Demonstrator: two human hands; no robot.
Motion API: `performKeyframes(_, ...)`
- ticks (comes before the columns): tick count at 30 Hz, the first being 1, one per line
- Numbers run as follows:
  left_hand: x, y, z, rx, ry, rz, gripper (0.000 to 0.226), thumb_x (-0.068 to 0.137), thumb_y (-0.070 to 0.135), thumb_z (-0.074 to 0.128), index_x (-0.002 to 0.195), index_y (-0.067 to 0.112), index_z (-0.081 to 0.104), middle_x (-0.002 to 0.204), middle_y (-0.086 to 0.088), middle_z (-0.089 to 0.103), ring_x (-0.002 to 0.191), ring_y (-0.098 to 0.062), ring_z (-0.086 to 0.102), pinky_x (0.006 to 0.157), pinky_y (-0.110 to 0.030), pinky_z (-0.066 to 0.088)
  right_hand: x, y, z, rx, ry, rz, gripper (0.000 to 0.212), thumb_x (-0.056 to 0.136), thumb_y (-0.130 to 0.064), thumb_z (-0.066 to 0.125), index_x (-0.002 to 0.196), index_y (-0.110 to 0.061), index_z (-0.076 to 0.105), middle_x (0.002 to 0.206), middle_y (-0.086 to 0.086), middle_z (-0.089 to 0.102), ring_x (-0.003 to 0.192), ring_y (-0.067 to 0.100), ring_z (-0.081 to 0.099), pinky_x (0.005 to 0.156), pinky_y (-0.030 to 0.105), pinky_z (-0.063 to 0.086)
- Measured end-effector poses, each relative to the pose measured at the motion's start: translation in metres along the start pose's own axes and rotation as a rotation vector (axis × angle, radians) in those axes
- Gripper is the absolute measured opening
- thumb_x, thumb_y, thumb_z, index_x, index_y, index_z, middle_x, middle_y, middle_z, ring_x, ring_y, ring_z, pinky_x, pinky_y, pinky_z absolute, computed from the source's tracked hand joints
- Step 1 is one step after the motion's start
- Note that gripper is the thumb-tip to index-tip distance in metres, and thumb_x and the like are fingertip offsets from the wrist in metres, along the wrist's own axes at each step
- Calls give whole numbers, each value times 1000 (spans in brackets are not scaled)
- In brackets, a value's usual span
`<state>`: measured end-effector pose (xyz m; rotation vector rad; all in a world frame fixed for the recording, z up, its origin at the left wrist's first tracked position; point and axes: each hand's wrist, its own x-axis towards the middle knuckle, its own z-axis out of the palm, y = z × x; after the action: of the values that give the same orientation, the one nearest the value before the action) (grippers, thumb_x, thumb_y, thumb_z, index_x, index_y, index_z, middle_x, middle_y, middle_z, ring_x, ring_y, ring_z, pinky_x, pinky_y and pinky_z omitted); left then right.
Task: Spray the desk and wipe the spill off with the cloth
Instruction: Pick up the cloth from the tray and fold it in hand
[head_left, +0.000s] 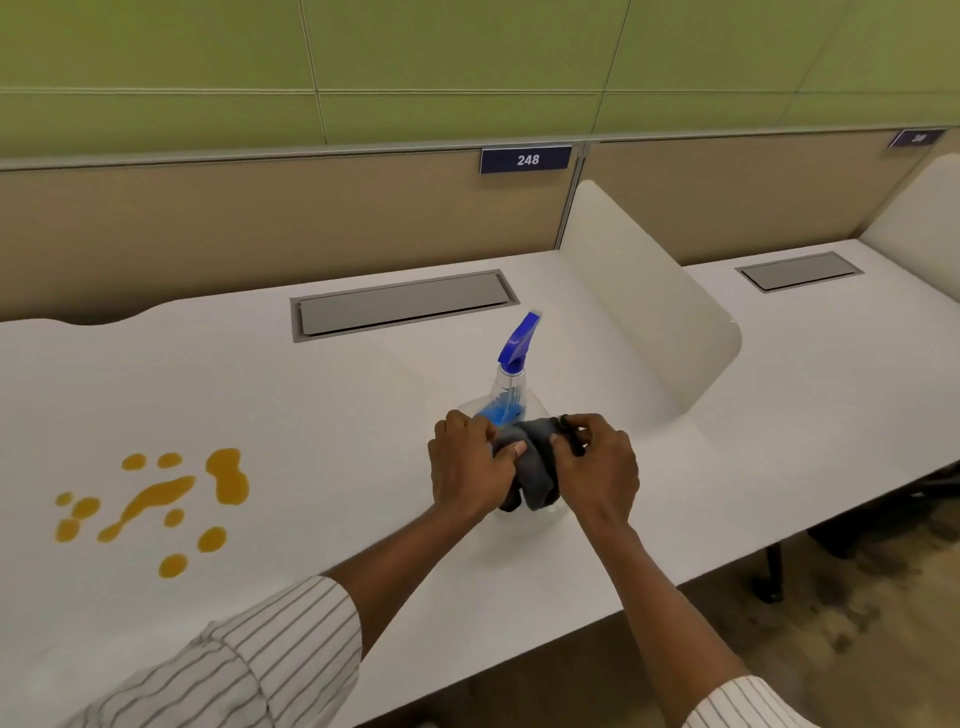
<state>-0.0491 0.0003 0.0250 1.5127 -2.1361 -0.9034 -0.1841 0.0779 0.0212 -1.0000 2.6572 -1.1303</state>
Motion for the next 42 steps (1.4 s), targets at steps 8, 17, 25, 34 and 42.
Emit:
performKeyframes(8,-43,23,-94,-513,-8,-49,27,109,41,61,116,15,57,113,4,65,94,-4,61,71,-8,44,-9,-53,-70,570,-51,147,17,86,-22,82,102,-27,77,83,2,78,80,18,75,73,34,64)
performKeyframes(17,-94,-37,-191,-927,98,-193,33,107,37,64,103,5,70,104,-9,76,96,-18,72,85,-40,64,-63,-126,-82,709,-438,54,14,89,-25,79,102,-19,78,85,6,79,70,12,69,54,17,51)
performKeyframes(25,-126,-70,-249,-666,194,-215,29,103,45,69,95,17,64,98,-3,72,95,-25,71,87,-44,63,-148,-174,-31,517,-549,-225,56,79,-80,54,115,-40,68,110,-19,73,107,-1,67,80,17,57)
performKeyframes(34,-145,-121,-300,-507,135,-177,26,94,41,83,93,21,66,95,-4,76,93,-36,75,84,-53,65,-205,-211,6,674,-520,-328,19,92,-11,75,102,-27,75,95,-7,79,94,17,74,82,43,62)
performKeyframes(42,-156,-163,-349,-338,-42,16,10,93,29,85,92,27,75,93,6,80,83,-10,72,79,-36,61,-188,-241,3,604,-500,-384,10,97,-26,70,93,-34,73,86,-16,76,88,9,71,74,18,57)
